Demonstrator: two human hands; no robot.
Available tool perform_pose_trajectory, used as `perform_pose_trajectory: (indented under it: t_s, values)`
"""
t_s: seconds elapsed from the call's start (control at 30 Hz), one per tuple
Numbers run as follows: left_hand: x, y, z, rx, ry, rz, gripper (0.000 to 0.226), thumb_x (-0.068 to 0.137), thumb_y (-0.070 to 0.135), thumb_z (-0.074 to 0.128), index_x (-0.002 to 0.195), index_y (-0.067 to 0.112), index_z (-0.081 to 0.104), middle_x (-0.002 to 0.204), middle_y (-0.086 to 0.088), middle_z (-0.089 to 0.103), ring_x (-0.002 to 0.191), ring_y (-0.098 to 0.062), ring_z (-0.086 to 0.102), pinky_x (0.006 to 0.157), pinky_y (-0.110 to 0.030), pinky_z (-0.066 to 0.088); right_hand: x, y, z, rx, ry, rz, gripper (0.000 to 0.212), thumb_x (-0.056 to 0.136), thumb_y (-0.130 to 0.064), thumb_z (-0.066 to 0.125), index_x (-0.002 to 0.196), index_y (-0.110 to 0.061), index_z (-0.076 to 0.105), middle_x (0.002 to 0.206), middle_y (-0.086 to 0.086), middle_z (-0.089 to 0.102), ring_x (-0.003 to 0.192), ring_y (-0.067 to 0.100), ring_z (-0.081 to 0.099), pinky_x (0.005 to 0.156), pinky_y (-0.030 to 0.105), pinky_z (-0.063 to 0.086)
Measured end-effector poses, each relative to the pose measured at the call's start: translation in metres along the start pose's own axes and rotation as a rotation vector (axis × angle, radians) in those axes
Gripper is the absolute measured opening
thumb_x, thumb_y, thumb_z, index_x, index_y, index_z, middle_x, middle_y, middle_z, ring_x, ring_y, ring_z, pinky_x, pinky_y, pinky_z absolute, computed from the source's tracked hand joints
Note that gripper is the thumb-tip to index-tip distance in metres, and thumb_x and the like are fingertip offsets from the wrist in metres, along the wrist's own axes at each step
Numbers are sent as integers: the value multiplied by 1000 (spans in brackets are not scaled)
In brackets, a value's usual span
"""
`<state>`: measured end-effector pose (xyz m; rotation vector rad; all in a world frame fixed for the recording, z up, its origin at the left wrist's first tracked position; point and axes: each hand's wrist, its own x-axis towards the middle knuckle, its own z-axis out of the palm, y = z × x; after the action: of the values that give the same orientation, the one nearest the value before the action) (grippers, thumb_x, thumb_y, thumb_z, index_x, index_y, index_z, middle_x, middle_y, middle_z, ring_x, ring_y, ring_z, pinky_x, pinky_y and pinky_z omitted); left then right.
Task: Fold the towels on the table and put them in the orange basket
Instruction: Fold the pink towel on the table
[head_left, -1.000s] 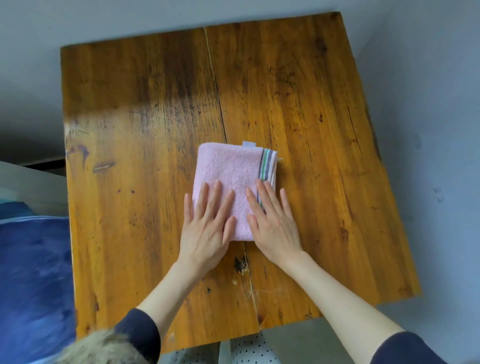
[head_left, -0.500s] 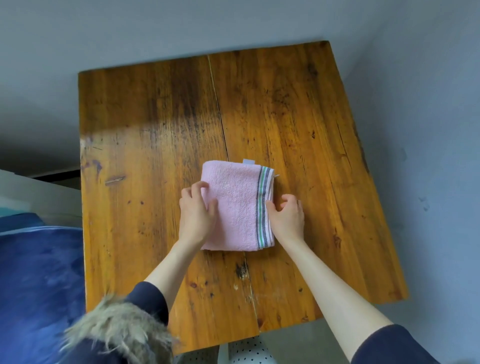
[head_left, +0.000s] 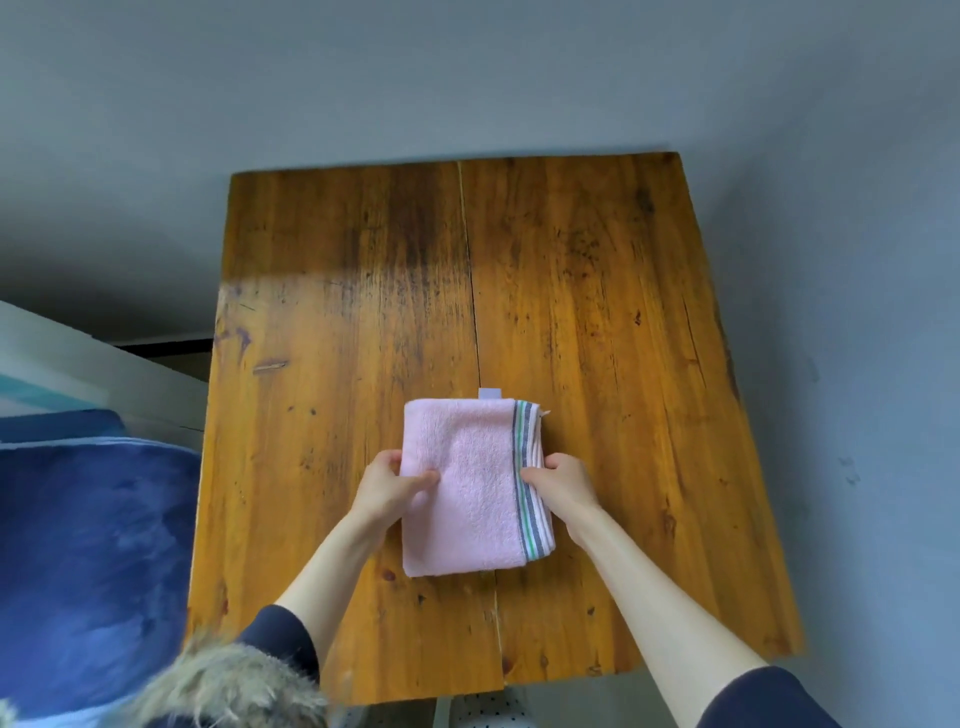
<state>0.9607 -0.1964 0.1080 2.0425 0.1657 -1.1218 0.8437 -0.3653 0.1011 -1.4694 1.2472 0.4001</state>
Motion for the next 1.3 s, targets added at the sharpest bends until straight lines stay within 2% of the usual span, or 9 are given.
perform_pose_trajectory:
  t_s: [0.13,0.3,0.4,0.5,0.67,0.87,1.03,1.2,1.3]
  values:
    - [-23,-16,-7,-161,5,-24,43,81,21,71,115,17,45,106,1,57,92,-15,59,62,-25,46,-15,-6,0,-55,-88,-122,12,90,-20,56,100,-15,54,93,0,62,82,15,63,70,30,55]
    - [-61,-37,-29,-346,65,-11,38,80,19,73,106,25,47,106,0,57,93,-14,61,63,-30,53,-49,-22,7,-163,-175,-324,15,91,-23,56,105,-19,50,91,-11,56,78,2,58,55,13,45]
    - [-90,-55,-50,-435,122,17,33,79,21,73,99,31,48,104,0,59,94,-15,61,72,-36,56,-75,-33,24,-218,-228,-420,12,91,-23,57,101,-23,50,91,-14,57,77,-1,59,51,8,43]
    - [-123,-79,-74,-525,197,25,35,79,21,73,101,32,48,103,1,60,95,-16,61,80,-42,54,-103,-45,50,-267,-289,-496,10,89,-21,59,97,-24,54,93,-11,61,79,1,60,55,10,43]
    - [-180,-137,-118,-717,360,54,39,75,12,74,104,23,49,99,0,62,83,-9,62,60,-25,50,-154,-58,116,-362,-429,-590,15,86,-16,61,100,-17,58,97,-3,64,88,11,61,68,21,47]
    - [-245,-233,-180,-915,489,62,32,82,9,68,104,24,49,104,0,62,88,-13,63,63,-28,51,-230,-53,224,-515,-565,-705,10,85,-17,62,95,-20,58,94,-4,65,86,10,61,67,18,47]
    - [-302,-322,-227,-1002,613,28,30,84,9,66,105,21,48,94,1,60,70,-10,59,50,-23,44,-292,-26,326,-640,-602,-742,10,82,-11,63,92,-13,60,90,3,68,86,18,63,80,34,50]
    - [-357,-404,-264,-1111,763,-11,35,84,7,64,113,17,46,107,-3,57,88,-21,60,65,-33,50,-349,2,425,-764,-711,-785,8,80,-10,62,87,-15,60,87,5,68,84,20,63,82,37,50]
    - [-378,-441,-283,-1150,826,-31,36,85,8,65,116,13,47,112,-4,56,93,-19,58,74,-36,49,-373,11,475,-858,-761,-795,9,80,-12,61,90,-12,61,88,5,69,85,21,64,81,35,51]
